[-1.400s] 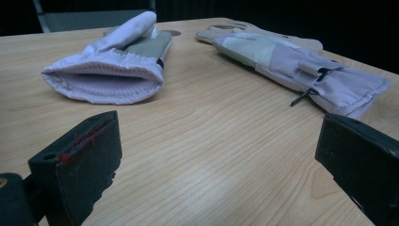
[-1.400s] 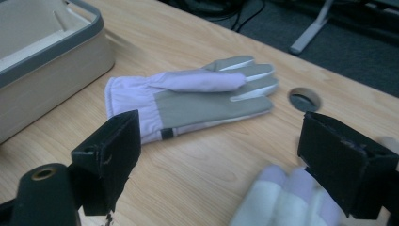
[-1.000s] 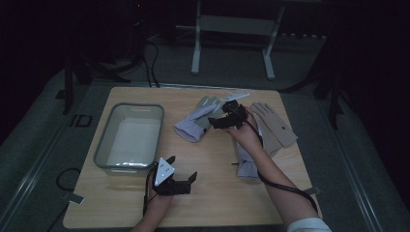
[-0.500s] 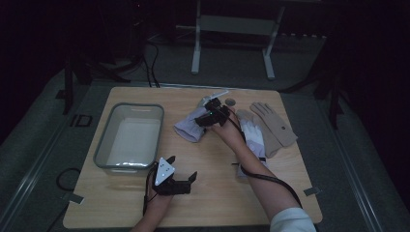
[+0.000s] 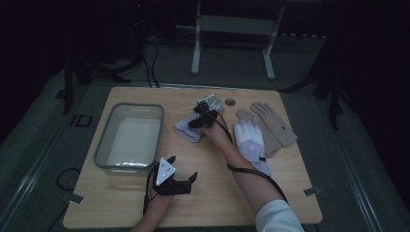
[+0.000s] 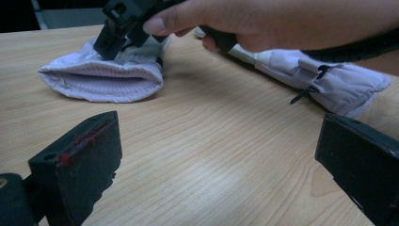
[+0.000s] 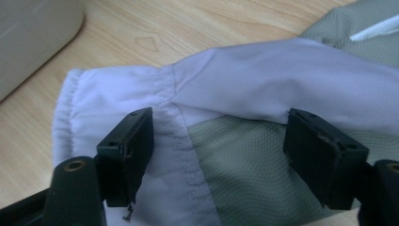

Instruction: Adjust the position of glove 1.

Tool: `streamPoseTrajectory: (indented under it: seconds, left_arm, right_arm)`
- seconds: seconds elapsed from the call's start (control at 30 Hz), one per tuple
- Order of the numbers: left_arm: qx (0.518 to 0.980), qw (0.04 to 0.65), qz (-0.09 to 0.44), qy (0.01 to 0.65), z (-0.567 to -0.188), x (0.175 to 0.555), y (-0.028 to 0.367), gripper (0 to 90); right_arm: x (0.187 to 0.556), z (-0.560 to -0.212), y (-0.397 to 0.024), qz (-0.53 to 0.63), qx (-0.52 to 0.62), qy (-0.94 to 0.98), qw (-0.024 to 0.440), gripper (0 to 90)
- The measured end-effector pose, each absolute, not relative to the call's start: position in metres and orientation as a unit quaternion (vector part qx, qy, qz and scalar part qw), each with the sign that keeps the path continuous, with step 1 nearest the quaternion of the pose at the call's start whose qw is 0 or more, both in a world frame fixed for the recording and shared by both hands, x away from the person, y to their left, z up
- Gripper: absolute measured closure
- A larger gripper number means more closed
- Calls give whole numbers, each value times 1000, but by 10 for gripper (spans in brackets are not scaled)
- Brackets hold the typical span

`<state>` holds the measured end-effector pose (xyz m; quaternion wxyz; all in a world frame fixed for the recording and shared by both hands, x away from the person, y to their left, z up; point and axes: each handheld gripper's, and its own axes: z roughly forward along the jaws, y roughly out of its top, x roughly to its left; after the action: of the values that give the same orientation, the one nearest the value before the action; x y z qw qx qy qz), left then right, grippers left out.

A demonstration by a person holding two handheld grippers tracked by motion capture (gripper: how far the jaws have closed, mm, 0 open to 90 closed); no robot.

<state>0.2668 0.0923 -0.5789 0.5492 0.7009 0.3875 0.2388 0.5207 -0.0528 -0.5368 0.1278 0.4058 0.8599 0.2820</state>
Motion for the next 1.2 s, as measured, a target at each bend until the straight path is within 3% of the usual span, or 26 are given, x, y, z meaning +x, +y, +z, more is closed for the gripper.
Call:
streamPoseTrajectory:
  seconds: [0.07, 0.33, 0.63, 0.9, 1.2]
  left_arm:
    - [700, 549, 242, 386, -579, 266, 92, 13]
    - [700, 549, 242, 387, -579, 266, 92, 13]
    - [696, 554, 237, 392, -579, 267, 94, 13]
    - [697, 552, 238, 391, -579, 267, 93, 13]
    - [701, 547, 244, 387, -579, 266, 92, 13]
  right_arm:
    - [519, -537, -54, 277, 401, 860, 147, 360]
    - [521, -543, -56, 266, 396, 869, 132, 429]
    - [526, -535, -59, 235, 373, 891, 111, 815]
    - [511, -519, -67, 225, 320, 910, 138, 837]
    - [462, -491, -109, 276, 236, 918, 160, 836]
